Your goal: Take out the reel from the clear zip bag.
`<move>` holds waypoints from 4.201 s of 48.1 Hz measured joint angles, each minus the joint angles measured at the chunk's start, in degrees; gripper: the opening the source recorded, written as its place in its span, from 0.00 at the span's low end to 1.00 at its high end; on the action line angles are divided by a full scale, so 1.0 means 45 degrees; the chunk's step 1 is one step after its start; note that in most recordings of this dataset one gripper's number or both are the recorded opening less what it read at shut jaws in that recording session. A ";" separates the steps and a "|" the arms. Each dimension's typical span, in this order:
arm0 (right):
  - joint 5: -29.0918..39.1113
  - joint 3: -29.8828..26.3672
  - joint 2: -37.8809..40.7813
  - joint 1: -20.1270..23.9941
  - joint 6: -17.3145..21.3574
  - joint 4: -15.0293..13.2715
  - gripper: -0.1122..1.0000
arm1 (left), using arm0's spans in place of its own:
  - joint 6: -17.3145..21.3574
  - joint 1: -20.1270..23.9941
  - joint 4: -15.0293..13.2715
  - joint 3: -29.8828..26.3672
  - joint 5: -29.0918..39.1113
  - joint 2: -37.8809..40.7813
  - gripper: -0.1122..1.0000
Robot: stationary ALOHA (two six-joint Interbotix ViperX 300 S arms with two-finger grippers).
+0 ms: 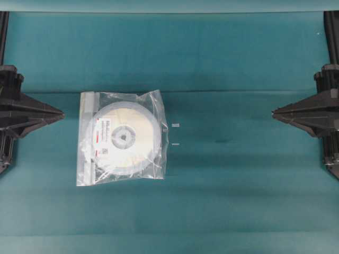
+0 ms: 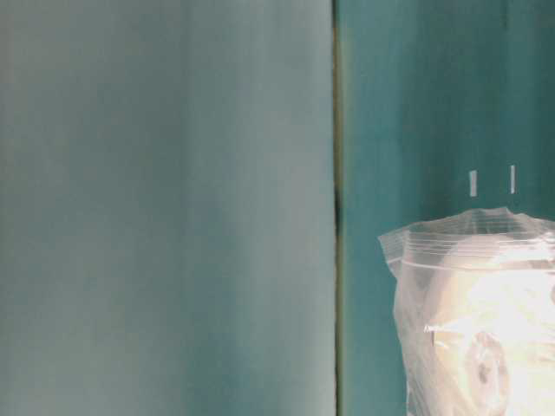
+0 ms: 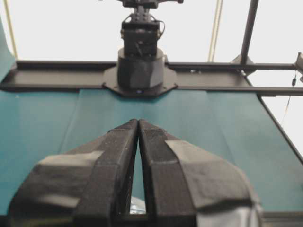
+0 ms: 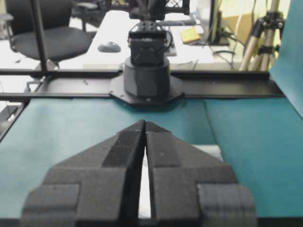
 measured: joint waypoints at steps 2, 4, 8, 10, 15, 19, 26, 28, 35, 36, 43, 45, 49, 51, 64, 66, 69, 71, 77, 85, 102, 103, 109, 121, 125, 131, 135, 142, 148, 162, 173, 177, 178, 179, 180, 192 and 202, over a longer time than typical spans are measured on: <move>0.0000 0.0000 0.0039 -0.0020 0.0000 0.0039 0.18 | -0.0098 0.0000 0.0000 -0.0020 0.0059 0.0039 0.23; 0.0000 0.0000 0.0117 -0.0137 0.0039 0.0176 0.15 | -0.0547 0.0000 0.0039 -0.0117 0.0273 0.0254 0.20; 0.0117 -0.0020 0.0547 -0.0469 0.0488 0.0684 0.10 | -0.1426 0.0000 0.0059 -0.0449 0.0605 0.0801 0.11; 0.0137 -0.0059 0.0781 -0.0586 0.0762 0.0879 0.10 | -0.1777 0.0000 0.0078 -0.0605 0.0684 0.0996 0.09; 0.0176 -0.0293 0.1406 -0.0801 0.1484 0.1113 0.10 | -0.2285 0.0000 0.0078 -0.0840 0.0742 0.1230 0.09; 0.0195 -0.0430 0.1934 -0.0859 0.1895 0.1152 0.10 | -0.2617 0.0000 0.0078 -0.0859 0.0840 0.1289 0.09; 0.0195 -0.0742 0.3105 -0.0898 0.2734 0.1289 0.10 | -0.3906 0.0000 0.0078 -0.0859 0.0996 0.1387 0.09; 0.0195 -0.0840 0.3477 -0.0898 0.3066 0.1348 0.10 | -0.4473 0.0000 0.0078 -0.0859 0.1035 0.1445 0.09; 0.0215 -0.1309 0.4844 -0.0918 0.4219 0.1406 0.10 | -0.6895 0.0020 0.0078 -0.0781 0.1289 0.1895 0.09; 0.0234 -0.1387 0.5039 -0.0918 0.4336 0.1406 0.10 | -0.7285 0.0059 0.0078 -0.0762 0.1328 0.1992 0.09; 0.0547 -0.2109 0.6465 -0.0918 0.5078 0.1426 0.10 | -0.9727 0.0469 0.0078 -0.0410 0.1621 0.2559 0.09; 0.0723 -0.2305 0.6816 -0.0918 0.5215 0.1406 0.10 | -1.0430 0.0625 0.0078 -0.0254 0.1660 0.2695 0.09; 0.1094 -0.2695 0.7520 -0.0898 0.5391 0.1426 0.10 | -1.1367 0.0957 0.0078 0.0059 0.1699 0.2969 0.09; 0.1289 -0.2891 0.7871 -0.0918 0.5508 0.1445 0.10 | -1.1641 0.1113 0.0098 0.0293 0.1719 0.3066 0.09; 0.2227 -0.3750 0.9434 -0.0918 0.6699 0.1426 0.10 | -1.1875 0.1836 0.0078 0.1465 0.1934 0.3652 0.09; 0.2324 -0.3828 0.9570 -0.0918 0.6953 0.1445 0.10 | -1.1875 0.1836 0.0098 0.1582 0.2051 0.3848 0.09; 0.2441 -0.3867 0.9688 -0.0918 0.7305 0.1445 0.10 | -1.1895 0.1836 0.0078 0.1738 0.2129 0.4219 0.09; 0.2480 -0.3887 0.9746 -0.0918 0.7422 0.1426 0.10 | -1.1895 0.1836 0.0078 0.1836 0.2129 0.4434 0.11; 0.2520 -0.3887 0.9824 -0.0918 0.7559 0.1445 0.13 | -1.1953 0.1836 0.0098 0.2109 0.1914 0.5059 0.23; 0.2539 -0.3906 0.9883 -0.0918 0.7598 0.1445 0.27 | -1.2031 0.1836 0.0078 0.2227 0.1133 0.5742 0.63; 0.2559 -0.4043 1.0313 -0.1094 0.7637 0.1445 0.85 | -1.3281 0.1836 0.0098 0.2266 0.0605 0.7539 0.86; 0.2559 -0.4063 1.0332 -0.1113 0.7637 0.1445 0.85 | -1.3281 0.1836 0.0078 0.2285 0.0488 0.7734 0.86; 0.2578 -0.4180 1.0488 -0.1172 0.7637 0.1445 0.86 | -1.3281 0.1836 0.0098 0.2266 -0.0566 0.8574 0.87; 0.2598 -0.4199 1.0547 -0.1191 0.7637 0.1445 0.86 | -1.3301 0.1836 0.0078 0.2012 -0.1758 0.9805 0.85; 0.2598 -0.4180 1.0547 -0.1191 0.7637 0.1445 0.86 | -1.3281 0.1836 0.0098 0.1934 -0.1816 0.9941 0.82; 0.2598 -0.4180 1.0664 -0.1191 0.7637 0.1445 0.86 | -1.3301 0.1895 0.0078 0.1836 -0.1836 1.0020 0.66; 0.2598 -0.4180 1.0820 -0.1191 0.7637 0.1445 0.86 | -1.3301 0.1895 0.0098 0.1660 -0.1836 1.0313 0.48; 0.2598 -0.4199 1.1250 -0.1211 0.7637 0.1445 0.86 | -1.3281 0.1875 0.0098 0.1543 -0.1836 1.0332 0.23; 0.2578 -0.4297 1.1777 -0.1250 0.7637 0.1445 0.86 | -1.3262 0.1875 0.0098 0.1523 -0.1816 1.0293 0.13; 0.2266 -0.5215 1.3223 -0.1445 0.7637 0.1816 0.86 | -1.3242 0.1875 0.0078 0.1562 -0.1816 1.0098 0.12; 0.1543 -0.5957 1.4355 -0.1367 0.7637 0.2500 0.86 | -1.3223 0.1855 0.0078 0.1562 -0.1758 1.0020 0.12; 0.1289 -0.6133 1.4590 -0.1309 0.7637 0.2930 0.86 | -1.3223 0.1875 0.0098 0.1562 -0.1738 1.0020 0.12; 0.1270 -0.6172 1.4648 -0.1309 0.7637 0.3027 0.86 | -1.3223 0.1875 0.0078 0.1562 -0.1738 1.0020 0.12; 0.1211 -0.6211 1.4688 -0.1289 0.7637 0.3145 0.86 | -1.3203 0.1855 0.0078 0.1562 -0.1738 1.0020 0.12; 0.1172 -0.6230 1.4746 -0.1270 0.7637 0.3223 0.86 | -1.3223 0.1855 0.0078 0.1562 -0.1738 1.0020 0.12; 0.0840 -0.6543 1.5195 -0.0938 0.7637 0.4219 0.86 | -1.3203 0.1855 0.0098 0.1562 -0.1582 1.0020 0.12; 0.0820 -0.7070 1.5469 -0.0762 0.7637 0.4668 0.86 | -1.3203 0.1855 0.0078 0.1562 -0.1523 1.0020 0.12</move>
